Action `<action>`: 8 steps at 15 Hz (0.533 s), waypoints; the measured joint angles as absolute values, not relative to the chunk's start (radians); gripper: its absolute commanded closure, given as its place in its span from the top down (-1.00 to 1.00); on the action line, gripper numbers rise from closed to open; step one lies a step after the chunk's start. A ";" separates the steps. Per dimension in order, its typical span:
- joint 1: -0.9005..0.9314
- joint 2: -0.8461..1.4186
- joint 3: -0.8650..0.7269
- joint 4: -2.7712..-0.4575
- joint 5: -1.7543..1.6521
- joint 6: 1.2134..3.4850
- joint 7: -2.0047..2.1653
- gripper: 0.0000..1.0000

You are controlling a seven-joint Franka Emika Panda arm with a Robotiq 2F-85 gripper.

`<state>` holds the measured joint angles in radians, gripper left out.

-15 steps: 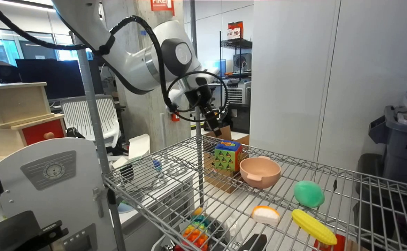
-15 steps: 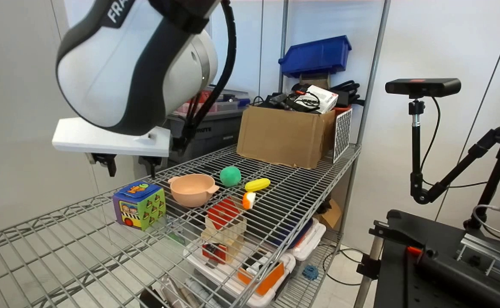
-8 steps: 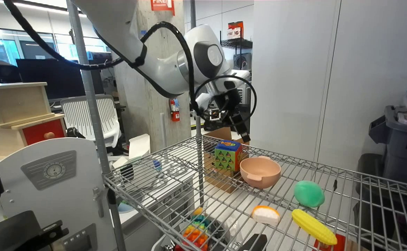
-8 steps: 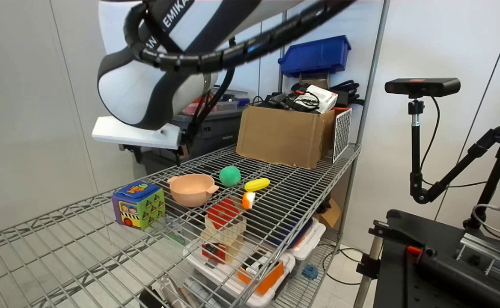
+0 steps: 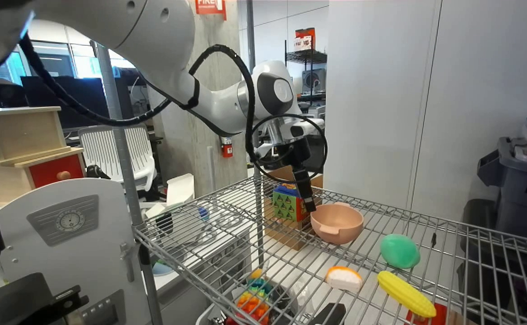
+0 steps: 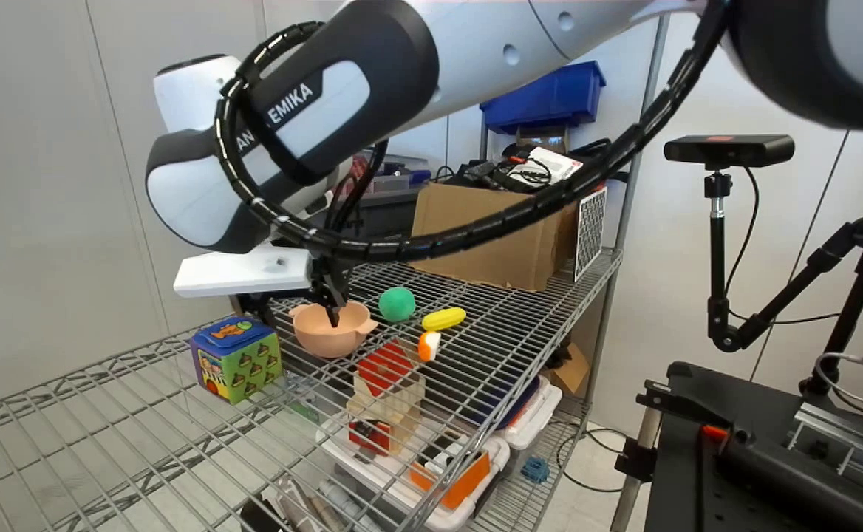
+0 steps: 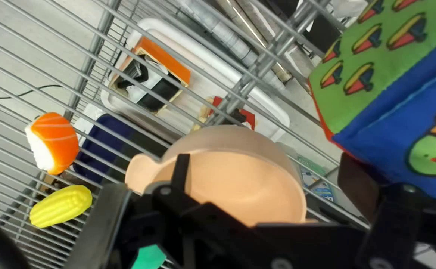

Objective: Move the toy box closer to you

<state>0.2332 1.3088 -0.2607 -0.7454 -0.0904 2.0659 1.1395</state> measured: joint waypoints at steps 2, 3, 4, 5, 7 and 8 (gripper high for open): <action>0.233 1.354 -0.259 -0.663 -0.090 1.995 1.136 1.00; 0.231 1.368 -0.251 -0.635 -0.092 1.972 1.130 1.00; 0.230 1.377 -0.239 -0.615 -0.093 1.948 1.121 1.00; 0.228 1.384 -0.229 -0.596 -0.093 1.929 1.112 1.00; 0.232 1.391 -0.227 -0.572 -0.092 1.935 1.111 1.00; 0.233 1.391 -0.230 -0.563 -0.093 1.961 1.116 1.00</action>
